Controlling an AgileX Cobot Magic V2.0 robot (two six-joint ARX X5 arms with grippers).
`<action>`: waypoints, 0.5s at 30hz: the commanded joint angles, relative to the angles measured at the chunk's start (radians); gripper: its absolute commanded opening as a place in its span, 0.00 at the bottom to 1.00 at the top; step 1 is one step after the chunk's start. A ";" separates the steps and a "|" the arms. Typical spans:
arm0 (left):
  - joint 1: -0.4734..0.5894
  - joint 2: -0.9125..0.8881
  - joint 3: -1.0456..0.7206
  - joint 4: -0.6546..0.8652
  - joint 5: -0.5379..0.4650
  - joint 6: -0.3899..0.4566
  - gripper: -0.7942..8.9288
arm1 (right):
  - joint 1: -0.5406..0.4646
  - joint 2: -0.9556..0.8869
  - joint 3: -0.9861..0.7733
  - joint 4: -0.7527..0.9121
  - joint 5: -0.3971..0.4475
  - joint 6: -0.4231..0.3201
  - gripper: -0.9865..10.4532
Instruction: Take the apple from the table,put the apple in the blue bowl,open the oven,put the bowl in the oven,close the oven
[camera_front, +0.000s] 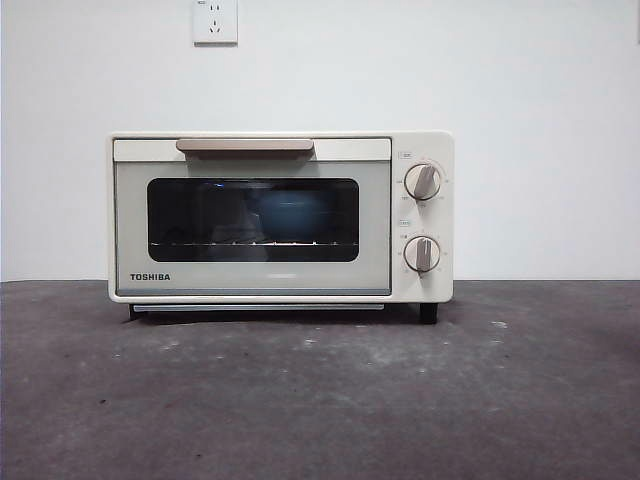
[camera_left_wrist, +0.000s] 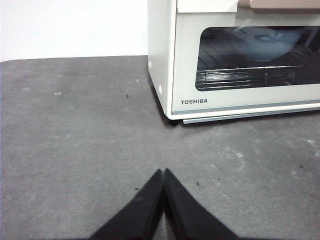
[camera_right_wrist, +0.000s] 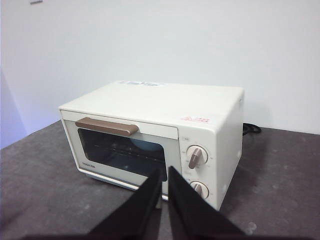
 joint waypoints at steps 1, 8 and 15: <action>0.002 0.001 -0.024 0.006 -0.001 -0.005 0.09 | -0.140 -0.026 -0.048 0.002 -0.160 -0.040 0.09; 0.002 0.001 -0.024 0.006 -0.001 -0.005 0.09 | -0.426 -0.164 -0.207 0.057 -0.208 -0.098 0.09; 0.002 0.001 -0.024 0.006 -0.002 -0.005 0.09 | -0.579 -0.261 -0.394 0.217 -0.194 -0.097 0.09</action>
